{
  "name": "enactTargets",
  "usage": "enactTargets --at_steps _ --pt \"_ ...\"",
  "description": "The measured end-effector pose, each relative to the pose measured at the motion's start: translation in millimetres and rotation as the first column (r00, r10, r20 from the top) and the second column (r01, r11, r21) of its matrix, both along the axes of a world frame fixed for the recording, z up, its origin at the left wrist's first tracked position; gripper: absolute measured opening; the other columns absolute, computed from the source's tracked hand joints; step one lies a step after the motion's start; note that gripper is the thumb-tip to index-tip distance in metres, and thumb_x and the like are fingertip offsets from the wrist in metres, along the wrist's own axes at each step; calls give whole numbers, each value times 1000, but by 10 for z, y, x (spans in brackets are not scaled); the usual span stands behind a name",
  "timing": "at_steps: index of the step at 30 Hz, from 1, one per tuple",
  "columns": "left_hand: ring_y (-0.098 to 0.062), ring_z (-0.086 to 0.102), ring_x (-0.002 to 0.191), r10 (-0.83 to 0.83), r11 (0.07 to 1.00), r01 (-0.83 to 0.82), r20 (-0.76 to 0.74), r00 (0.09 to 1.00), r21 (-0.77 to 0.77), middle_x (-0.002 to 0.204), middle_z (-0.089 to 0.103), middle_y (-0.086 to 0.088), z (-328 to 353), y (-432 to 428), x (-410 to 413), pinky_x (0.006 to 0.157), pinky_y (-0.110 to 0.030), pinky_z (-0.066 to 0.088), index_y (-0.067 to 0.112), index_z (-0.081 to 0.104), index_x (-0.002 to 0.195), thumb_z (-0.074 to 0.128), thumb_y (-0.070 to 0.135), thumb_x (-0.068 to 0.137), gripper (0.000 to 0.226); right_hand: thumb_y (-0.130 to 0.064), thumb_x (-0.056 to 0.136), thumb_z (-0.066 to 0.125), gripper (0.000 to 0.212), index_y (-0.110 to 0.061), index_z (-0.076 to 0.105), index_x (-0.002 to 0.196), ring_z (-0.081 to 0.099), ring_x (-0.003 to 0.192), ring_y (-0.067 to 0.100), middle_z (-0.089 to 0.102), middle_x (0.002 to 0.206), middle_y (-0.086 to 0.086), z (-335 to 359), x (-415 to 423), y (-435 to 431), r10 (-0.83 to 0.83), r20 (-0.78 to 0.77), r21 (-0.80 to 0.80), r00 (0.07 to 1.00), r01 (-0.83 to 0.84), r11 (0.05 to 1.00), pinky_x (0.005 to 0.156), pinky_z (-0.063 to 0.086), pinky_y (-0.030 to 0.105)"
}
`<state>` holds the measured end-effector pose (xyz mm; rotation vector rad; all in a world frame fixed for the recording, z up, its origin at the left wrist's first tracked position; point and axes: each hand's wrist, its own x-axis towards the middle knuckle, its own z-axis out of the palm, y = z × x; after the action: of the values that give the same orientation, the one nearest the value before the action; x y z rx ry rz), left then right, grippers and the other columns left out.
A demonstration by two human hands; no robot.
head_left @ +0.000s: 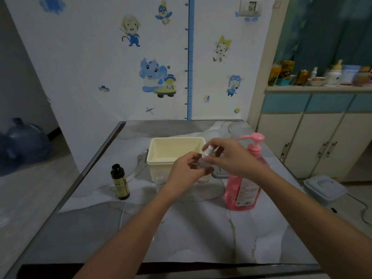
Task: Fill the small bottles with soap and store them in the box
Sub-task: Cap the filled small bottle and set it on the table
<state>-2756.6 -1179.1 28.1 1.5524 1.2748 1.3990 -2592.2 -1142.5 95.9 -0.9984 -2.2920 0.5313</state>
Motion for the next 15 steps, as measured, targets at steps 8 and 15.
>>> enactTargets --at_steps 8,15 --pt "-15 64 73 27 1000 -28 -128 991 -2 80 68 3 -29 2 66 69 -24 53 26 66 88 86 26 67 29 -62 77 65 41 -24 55 67 45 49 9 53 59 -7 184 -56 109 -163 432 133 887 116 984 47 35 25" --pt "-16 66 80 -6 999 4 -48 999 -54 92 72 -1 -29 -49 128 73 -23 54 24 70 100 86 19 68 35 -80 75 46 61 -19 54 68 47 52 11 55 61 -5 189 -95 64 -252 557 216 792 155 964 49 36 27"
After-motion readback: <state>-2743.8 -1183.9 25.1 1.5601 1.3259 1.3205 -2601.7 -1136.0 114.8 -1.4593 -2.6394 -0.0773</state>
